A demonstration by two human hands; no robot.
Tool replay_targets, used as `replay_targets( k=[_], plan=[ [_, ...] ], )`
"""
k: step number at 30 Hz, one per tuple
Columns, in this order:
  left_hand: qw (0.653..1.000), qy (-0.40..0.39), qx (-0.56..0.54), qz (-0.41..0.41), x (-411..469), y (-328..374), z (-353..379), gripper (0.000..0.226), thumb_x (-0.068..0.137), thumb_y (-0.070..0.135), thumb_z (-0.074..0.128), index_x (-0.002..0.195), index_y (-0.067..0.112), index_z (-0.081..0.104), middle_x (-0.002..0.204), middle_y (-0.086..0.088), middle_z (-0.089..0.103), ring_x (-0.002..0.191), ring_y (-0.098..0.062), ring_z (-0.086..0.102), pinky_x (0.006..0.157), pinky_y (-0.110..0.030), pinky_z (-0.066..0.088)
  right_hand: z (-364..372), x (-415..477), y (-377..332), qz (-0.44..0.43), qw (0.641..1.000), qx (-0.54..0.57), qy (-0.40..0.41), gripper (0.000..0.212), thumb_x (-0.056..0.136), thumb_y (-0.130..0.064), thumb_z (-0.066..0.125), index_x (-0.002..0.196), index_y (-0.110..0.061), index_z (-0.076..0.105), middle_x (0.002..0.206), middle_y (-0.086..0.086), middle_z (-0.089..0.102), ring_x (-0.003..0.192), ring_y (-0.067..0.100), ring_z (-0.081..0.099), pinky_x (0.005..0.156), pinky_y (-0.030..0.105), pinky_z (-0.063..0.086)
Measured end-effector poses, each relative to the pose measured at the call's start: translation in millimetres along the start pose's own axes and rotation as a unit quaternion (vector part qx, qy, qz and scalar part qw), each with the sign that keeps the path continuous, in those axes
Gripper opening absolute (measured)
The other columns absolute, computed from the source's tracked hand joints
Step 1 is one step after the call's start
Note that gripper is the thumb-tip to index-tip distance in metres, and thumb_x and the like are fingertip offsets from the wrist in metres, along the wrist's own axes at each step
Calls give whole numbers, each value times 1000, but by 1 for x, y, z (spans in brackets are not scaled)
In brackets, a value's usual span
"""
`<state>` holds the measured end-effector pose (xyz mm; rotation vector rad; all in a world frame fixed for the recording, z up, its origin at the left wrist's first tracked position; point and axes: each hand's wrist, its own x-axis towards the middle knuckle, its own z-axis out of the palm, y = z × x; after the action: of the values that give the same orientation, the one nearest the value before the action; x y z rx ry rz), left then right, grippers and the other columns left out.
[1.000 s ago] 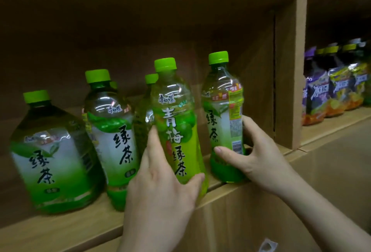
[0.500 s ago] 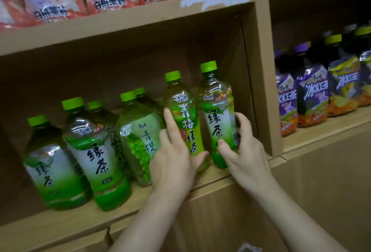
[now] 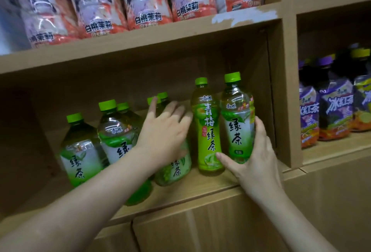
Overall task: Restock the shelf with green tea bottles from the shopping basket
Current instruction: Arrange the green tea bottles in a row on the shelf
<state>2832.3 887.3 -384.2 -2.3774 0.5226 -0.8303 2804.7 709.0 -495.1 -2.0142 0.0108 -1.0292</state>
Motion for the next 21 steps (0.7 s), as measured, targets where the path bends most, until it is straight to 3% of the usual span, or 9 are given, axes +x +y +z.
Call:
replay_targets(
  k=[3,5,7,10,12,15,21],
  plan=[
    [998,-21,37,38,0,1,3,86,73,64,60,142,23,31,153,-10,28,144,-27,19,112,-60,-5,1,2,-4,17,1000,9,-3,117,61,-59,76,151,-29,7,139,8,43,119,30,51,92,41,45],
    [997,66,-49,-12,5,10,-2,71,82,56,54,137,15,35,144,-12,41,134,-29,36,112,-49,20,1,7,-3,29,999,28,-6,113,62,-59,77,149,-31,12,138,6,48,119,29,53,92,40,46],
    [977,110,-175,-58,16,32,-7,52,91,40,46,134,12,33,137,-14,45,120,-33,47,90,-42,43,1,14,-1,40,998,43,-18,99,65,-51,79,144,-29,23,127,2,59,112,27,59,87,35,50],
    [960,-70,-258,-83,39,72,8,44,93,27,45,132,13,32,145,-24,34,112,-42,53,82,-43,46,2,24,2,62,994,76,-53,71,70,-34,79,128,-31,38,98,-14,62,93,19,61,66,16,44],
    [937,-156,-303,-80,50,86,25,31,91,20,47,121,14,48,133,-20,50,111,-39,56,85,-41,46,2,27,3,68,991,90,-70,62,71,-28,76,119,-33,38,89,-20,56,87,15,59,63,11,41],
    [925,-182,-328,-58,60,92,35,31,86,11,49,117,13,56,125,-15,58,115,-36,54,91,-39,45,3,29,6,67,990,96,-76,60,71,-24,74,118,-32,37,91,-16,56,87,15,59,68,25,45],
    [915,-244,-321,-21,72,87,30,34,92,16,45,123,11,56,130,-13,56,117,-32,53,90,-36,43,8,28,8,74,996,41,-37,74,68,-32,75,130,-22,37,111,5,51,98,21,52,77,30,42]
  ],
)
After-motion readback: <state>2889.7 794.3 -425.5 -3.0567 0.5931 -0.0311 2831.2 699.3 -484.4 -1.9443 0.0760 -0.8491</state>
